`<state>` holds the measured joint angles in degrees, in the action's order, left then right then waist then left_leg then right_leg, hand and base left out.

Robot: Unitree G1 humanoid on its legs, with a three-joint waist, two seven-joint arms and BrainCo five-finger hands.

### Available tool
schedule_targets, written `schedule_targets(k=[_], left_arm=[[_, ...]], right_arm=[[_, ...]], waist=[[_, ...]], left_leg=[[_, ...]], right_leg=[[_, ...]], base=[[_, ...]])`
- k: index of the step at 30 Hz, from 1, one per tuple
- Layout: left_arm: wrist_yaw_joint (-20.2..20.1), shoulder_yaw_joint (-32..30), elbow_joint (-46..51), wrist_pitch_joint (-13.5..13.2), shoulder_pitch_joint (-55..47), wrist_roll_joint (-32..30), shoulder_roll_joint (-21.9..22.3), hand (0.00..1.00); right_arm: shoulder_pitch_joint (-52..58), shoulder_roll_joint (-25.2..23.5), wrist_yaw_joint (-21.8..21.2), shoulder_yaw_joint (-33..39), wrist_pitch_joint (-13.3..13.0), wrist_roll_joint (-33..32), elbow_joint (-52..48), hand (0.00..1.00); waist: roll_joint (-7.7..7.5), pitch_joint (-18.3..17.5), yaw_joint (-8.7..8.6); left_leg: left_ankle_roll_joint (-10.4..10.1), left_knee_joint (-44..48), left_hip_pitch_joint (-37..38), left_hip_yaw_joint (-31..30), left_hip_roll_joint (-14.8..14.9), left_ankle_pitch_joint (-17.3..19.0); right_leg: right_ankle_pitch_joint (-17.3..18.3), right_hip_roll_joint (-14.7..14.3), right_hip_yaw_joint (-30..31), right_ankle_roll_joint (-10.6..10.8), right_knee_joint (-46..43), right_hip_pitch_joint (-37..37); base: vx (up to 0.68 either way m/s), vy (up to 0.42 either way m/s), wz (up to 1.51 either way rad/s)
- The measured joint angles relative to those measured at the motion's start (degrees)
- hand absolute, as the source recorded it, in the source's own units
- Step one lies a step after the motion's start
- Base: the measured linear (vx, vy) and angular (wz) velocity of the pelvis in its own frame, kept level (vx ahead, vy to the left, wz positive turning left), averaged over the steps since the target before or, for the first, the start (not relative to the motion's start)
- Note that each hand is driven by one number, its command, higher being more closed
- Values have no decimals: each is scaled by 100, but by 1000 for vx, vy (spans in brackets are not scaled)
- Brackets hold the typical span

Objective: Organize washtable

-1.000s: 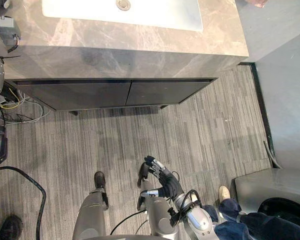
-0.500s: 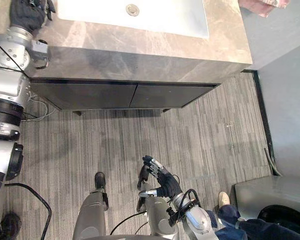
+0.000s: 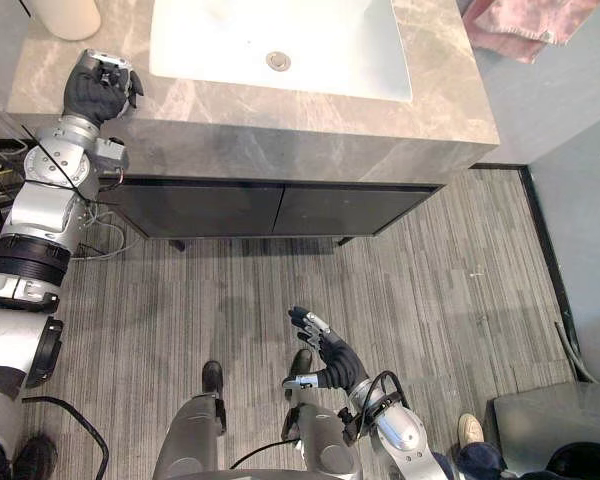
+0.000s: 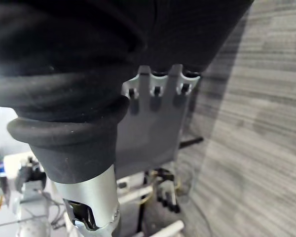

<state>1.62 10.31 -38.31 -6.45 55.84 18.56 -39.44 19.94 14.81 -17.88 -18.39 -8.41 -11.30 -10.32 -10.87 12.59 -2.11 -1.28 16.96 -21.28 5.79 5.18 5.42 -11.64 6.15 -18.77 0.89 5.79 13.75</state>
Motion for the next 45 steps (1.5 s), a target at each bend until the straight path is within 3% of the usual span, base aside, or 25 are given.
schedule_targets(k=[6,9,10,13,16,18,21,24,27,29,32,33,34,36,37,38,40,43,44,45], left_arm=[[31,-263,-61,4,-32,233,-2,100],[51,-367,-61,5,-333,342,9,100],[58,-387,-60,5,-459,359,14,100],[76,-444,-56,2,-872,444,150,100],[80,-444,-53,5,-1262,582,444,100],[80,-440,-50,4,-1420,674,560,100],[79,-437,-41,7,-1738,793,649,100],[82,-418,61,10,-1962,809,768,100],[91,-414,90,54,-2168,819,778,100],[91,-408,90,72,-2215,821,787,100],[92,-429,154,81,-2218,841,873,100],[92,-447,199,77,-2221,860,906,100],[89,-486,202,81,-2230,918,981,100],[92,-673,265,81,-2349,1064,1074,100],[93,-722,282,79,-2401,1075,1082,100],[97,-859,342,77,-2517,1138,1136,100],[101,-879,427,74,-2529,1229,1169,100],[95,-871,566,70,-2529,1226,1327,100],[97,-870,576,69,-2529,1225,1367,100],[101,-869,580,68,-2523,1224,1448,100]], right_arm=[[2,-32,0,2,13,1,0,0],[-9,-97,10,13,21,2,6,0],[-30,-94,8,15,22,2,26,0],[-66,-90,13,50,30,-3,166,0],[-112,-84,22,51,90,-8,346,0],[-161,-83,31,53,124,-10,355,0],[-266,-92,49,68,126,-11,358,0],[-297,-105,62,120,150,-12,373,0],[-443,-207,142,347,176,-11,459,0],[-452,-204,203,506,201,-10,460,0],[-485,-187,314,789,205,-13,480,0],[-481,-188,318,837,207,-20,521,0],[-456,-177,327,859,209,-45,601,0],[-438,-47,401,871,206,-117,609,0],[-446,6,414,887,204,-165,610,0],[-471,121,432,948,202,-211,612,0],[-482,175,450,1090,203,-213,612,0],[-514,173,496,1191,208,-212,615,0],[-509,169,522,1191,209,-208,615,0],[-504,206,526,1198,207,-196,609,0]], waist=[[18,-56,42],[87,-274,33],[148,-319,36],[327,-521,86],[617,-563,123],[684,-559,116],[729,-524,-28],[677,-558,9],[662,-571,36],[590,-611,-5],[987,-618,-35],[1022,-609,-21],[1036,-600,-37],[1094,-550,-10],[1100,-543,2],[1111,-531,31],[1102,-519,35],[1031,-475,24],[1035,-479,20],[1210,-501,52]], left_leg=[[-3,-16,145,-15,3,3],[-26,-87,341,66,35,18],[-50,-107,482,97,54,47],[-84,-89,807,237,96,180],[-175,330,1058,280,319,588],[-209,595,1195,297,491,804],[-128,583,1376,291,615,867],[-157,382,1479,297,575,857],[-313,17,1657,179,575,750],[-560,-224,1901,-37,611,676],[-860,-389,2015,-336,1092,554],[-858,-154,1946,-437,1214,554],[-799,711,1625,-603,1399,565],[-148,2489,998,-819,1755,277],[-90,2851,880,-835,1813,247],[-68,3406,633,-686,1788,304],[-143,3289,440,-255,1735,537],[-232,1571,371,263,1171,619],[-293,1093,429,259,1022,537],[-305,306,567,200,881,-68]], right_leg=[[10,2,8,30,3,-148],[78,-10,25,128,15,-270],[142,-21,38,208,11,-385],[250,-50,162,97,-4,-627],[611,-132,264,-17,-750,-682],[828,-160,296,16,-1513,-538],[873,-139,398,67,-2283,-250],[1126,-23,414,-7,-2034,-244],[1020,81,565,74,-1191,-252],[535,140,513,191,-1182,-384],[1231,-220,93,-6,-1856,-360],[1422,-304,-16,-72,-1986,-413],[1542,-471,-194,-197,-1955,-672],[1668,-837,-340,-397,-1663,-1311],[1696,-886,-339,-440,-1599,-1471],[1726,-906,-312,-485,-1461,-1719],[1728,-840,-303,-482,-1339,-1822],[1782,-467,-339,-328,-1275,-1865],[1814,-403,-355,-248,-1289,-1856],[1948,-411,-304,-6,-1414,-1822]], base=[[10,40,2],[23,25,-12],[25,12,-17],[40,19,-25],[33,40,-26],[9,54,-24],[-27,44,-8],[7,-21,2],[107,-205,17],[205,-319,49],[282,-304,48],[260,-286,47],[193,-245,39],[241,-313,25],[266,-246,3],[239,-121,-4],[191,-26,2],[133,110,14],[130,194,7],[141,219,-6]])
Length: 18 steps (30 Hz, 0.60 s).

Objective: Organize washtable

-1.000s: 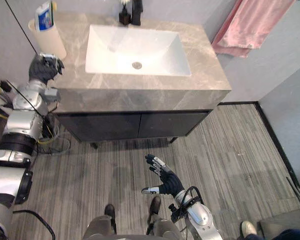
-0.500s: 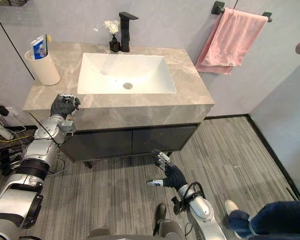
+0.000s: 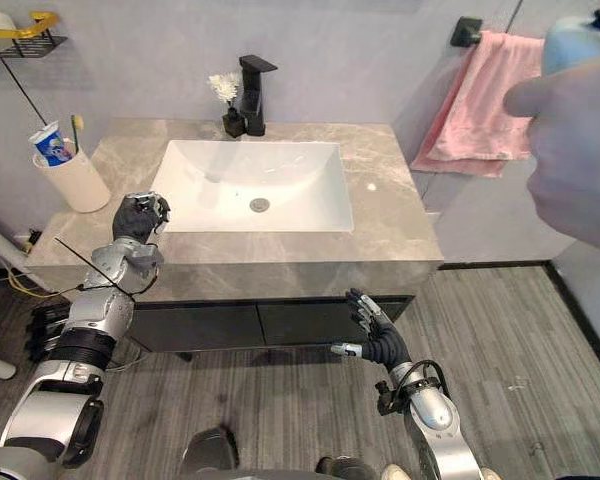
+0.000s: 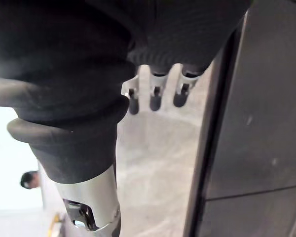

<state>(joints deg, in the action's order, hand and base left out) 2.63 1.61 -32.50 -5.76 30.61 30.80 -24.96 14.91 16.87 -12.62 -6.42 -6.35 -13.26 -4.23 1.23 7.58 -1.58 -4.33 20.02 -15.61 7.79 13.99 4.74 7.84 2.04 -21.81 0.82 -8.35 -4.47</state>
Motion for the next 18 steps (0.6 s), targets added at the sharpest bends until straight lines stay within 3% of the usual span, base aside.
schedule_targets(k=[1,2,5,8,12,14,18], left_arm=[[-1,1,-2,1,-3,0,-3,100],[2,19,4,2,-13,-1,5,100],[8,17,62,9,-42,-2,10,100],[17,1,339,14,-202,1,11,100],[12,-1,419,4,-288,14,3,100],[12,-9,421,-3,-293,15,1,100],[7,-148,431,-7,-369,19,47,100]], right_arm=[[-19,-63,0,-7,3,12,70,0],[56,-276,0,-28,34,48,120,0],[-24,-429,0,-39,26,75,110,0],[-111,-492,1,-43,27,164,121,0],[-65,-528,-10,-90,24,262,135,0],[-27,-543,-9,-89,15,265,139,0],[28,-548,-36,-90,-30,297,149,0]], waist=[[2,15,26],[-196,-63,87],[-426,-178,111],[-435,-175,241],[-437,-181,196],[-523,-237,113],[-535,-246,100]], left_leg=[[-47,24,37,-52,-20,-203],[7,-76,119,33,-190,-173],[158,-321,254,211,-553,-189],[269,-464,580,474,-694,-113],[262,-885,889,506,-663,-186],[264,-1065,873,509,-729,-281],[254,-1393,819,507,-827,-535]], right_leg=[[85,30,56,67,-99,-5],[162,234,125,177,-205,32],[160,564,203,264,-228,60],[95,754,535,309,-371,26],[-27,760,953,127,-1192,491],[-100,724,950,190,-702,330],[-162,707,933,292,-43,158]], base=[[164,211,-12],[152,150,-6],[230,126,8],[179,124,-26],[54,52,-16],[0,0,0],[3,-16,5]])
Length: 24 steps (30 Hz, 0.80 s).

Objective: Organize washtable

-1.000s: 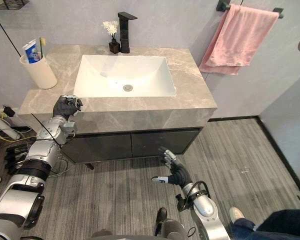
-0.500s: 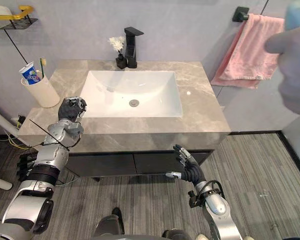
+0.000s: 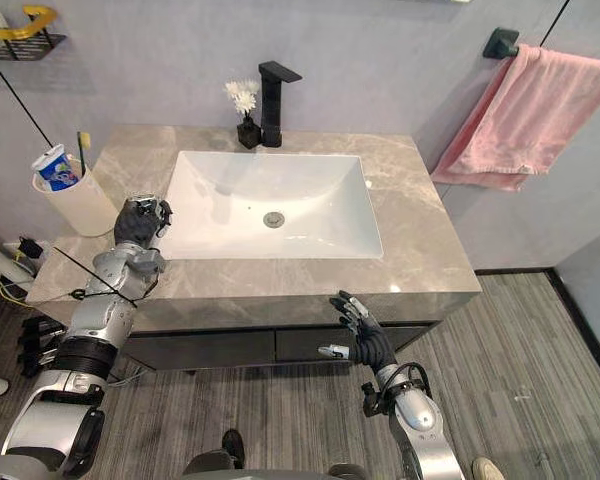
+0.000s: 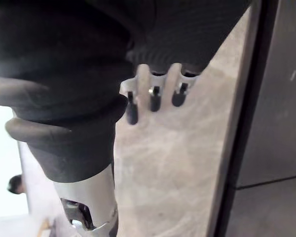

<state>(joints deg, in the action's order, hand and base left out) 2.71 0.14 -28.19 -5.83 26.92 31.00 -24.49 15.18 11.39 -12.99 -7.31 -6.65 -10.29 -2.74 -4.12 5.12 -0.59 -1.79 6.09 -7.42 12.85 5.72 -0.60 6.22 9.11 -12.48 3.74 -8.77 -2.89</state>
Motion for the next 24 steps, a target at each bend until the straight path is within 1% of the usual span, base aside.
schedule_targets(k=[2,6,7,8,9,12,15,16,19,22,24], left_arm=[[-11,-45,73,-9,-21,-2,123,100],[-72,-21,316,-35,-379,-11,381,100],[-149,7,439,-90,-498,-16,435,100],[-172,85,528,-88,-536,-16,445,100],[-187,112,544,-88,-562,-17,462,100],[-237,189,749,-87,-844,-18,627,100],[-252,15,1288,-91,-1327,-34,845,100],[-222,-66,1350,-91,-1393,-87,915,100],[-44,-320,1582,-90,-1539,-284,1093,100],[255,-672,1924,-92,-1721,-687,1260,100],[398,-879,1947,-93,-1726,-908,1326,100]], right_arm=[[55,7,-100,9,16,33,48,0],[158,24,-147,32,38,39,191,0],[162,22,-189,59,39,39,191,0],[157,23,-197,73,40,39,192,0],[159,24,-199,72,40,41,193,0],[206,21,-201,69,39,77,192,0],[224,13,-201,78,38,95,194,0],[222,5,-201,86,38,146,194,0],[255,-122,-204,191,38,203,194,0],[266,-214,-204,307,37,355,193,0],[269,-236,-206,307,38,411,193,0]], waist=[[1,-6,7],[73,-54,12],[98,-68,19],[117,-76,8],[126,-78,8],[224,-135,15],[341,-208,31],[358,-216,44],[368,-231,116],[367,-235,139],[371,-237,133]], left_leg=[[-35,-239,9,-91,-63,-187],[-104,-817,103,-264,-64,-609],[-120,-1052,169,-303,-63,-752],[-121,-1158,173,-382,-62,-849],[-127,-1161,168,-419,-61,-859],[-149,-1195,142,-572,-78,-869],[-119,-1197,26,-714,-109,-977],[-93,-1198,1,-770,-122,-1016],[-79,-1197,-55,-888,-149,-1087],[-61,-1197,-86,-1007,-193,-1113],[-50,-1197,-122,-1085,-212,-1121]], right_leg=[[-6,-42,-69,11,235,-91],[-6,-146,-177,12,417,-109],[6,-176,-197,31,469,-117],[22,-204,-269,55,507,-140],[26,-206,-302,59,510,-154],[64,-214,-441,94,504,-184],[69,-248,-588,103,498,-135],[69,-248,-654,103,493,-136],[61,-254,-782,104,480,-151],[61,-239,-874,105,481,-193],[62,-238,-947,104,480,-198]], base=[[-39,-61,23],[-59,-41,21],[-110,-33,22],[-117,-29,23],[-104,-21,30],[-116,16,28],[-59,11,23],[-27,0,26],[-22,-6,23],[-19,-3,20],[-28,-1,16]])
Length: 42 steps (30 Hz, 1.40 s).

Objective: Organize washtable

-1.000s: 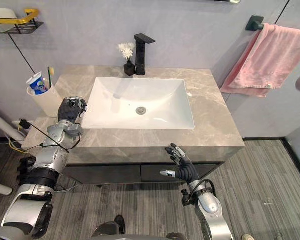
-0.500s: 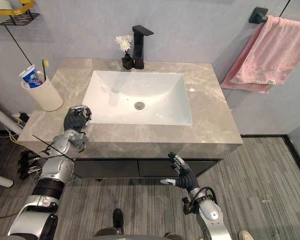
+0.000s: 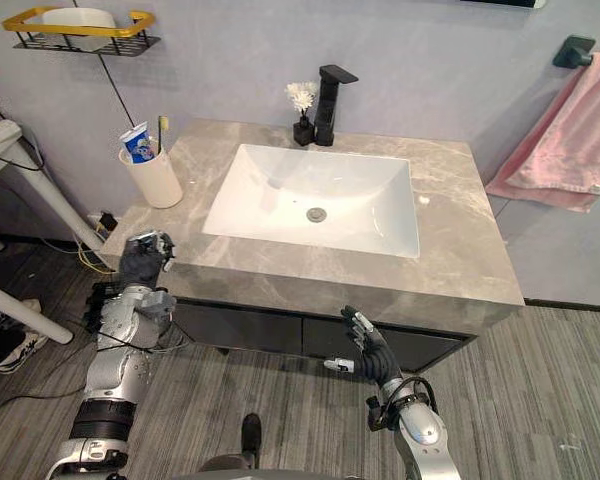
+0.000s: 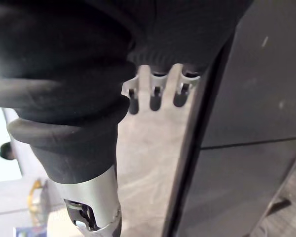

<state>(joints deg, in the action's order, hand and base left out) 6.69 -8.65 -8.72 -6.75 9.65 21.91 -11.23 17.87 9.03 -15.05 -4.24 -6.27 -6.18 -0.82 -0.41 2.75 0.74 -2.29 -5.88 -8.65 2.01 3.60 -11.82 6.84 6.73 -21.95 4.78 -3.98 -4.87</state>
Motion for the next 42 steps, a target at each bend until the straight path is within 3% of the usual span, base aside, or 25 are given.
schedule_targets(k=[11,22,27,30,31,42], left_arm=[[500,-303,13,15,95,-583,217,100],[826,-554,-507,33,1028,-662,-73,100],[901,-580,-541,27,1276,-660,-100,100],[970,-619,-532,-16,1305,-661,-101,100],[994,-734,-479,-188,1411,-652,-134,100],[958,-709,-509,-174,1369,-509,-103,100]], right_arm=[[10,-87,7,-3,0,4,-16,0],[2,-73,14,-49,0,2,-205,0],[-4,-63,22,-88,-9,2,-297,0],[-13,-63,35,-88,-9,1,-296,0],[-12,-62,9,-114,-8,-287,-297,0],[0,-66,-11,-68,-5,-515,-300,0]], waist=[[-41,6,-20],[-411,129,-12],[-518,234,-87],[-523,275,-103],[-502,447,-143],[-437,496,-149]], left_leg=[[1,0,-145,-19,4,-16],[3,2,-352,267,138,-32],[2,1,-365,299,140,-30],[2,0,-390,300,140,-30],[3,0,-462,331,135,-30],[3,14,-349,288,114,-31]], right_leg=[[-9,-6,-14,13,6,136],[-111,-71,243,-34,17,504],[-125,-69,276,-38,31,525],[-130,-70,276,-37,37,544],[-182,-69,294,-37,104,608],[-177,-59,223,-36,122,450]], base=[[-29,-1,2],[5,-19,-15],[-2,-4,-4],[0,0,0],[0,0,0],[-1,0,3]])
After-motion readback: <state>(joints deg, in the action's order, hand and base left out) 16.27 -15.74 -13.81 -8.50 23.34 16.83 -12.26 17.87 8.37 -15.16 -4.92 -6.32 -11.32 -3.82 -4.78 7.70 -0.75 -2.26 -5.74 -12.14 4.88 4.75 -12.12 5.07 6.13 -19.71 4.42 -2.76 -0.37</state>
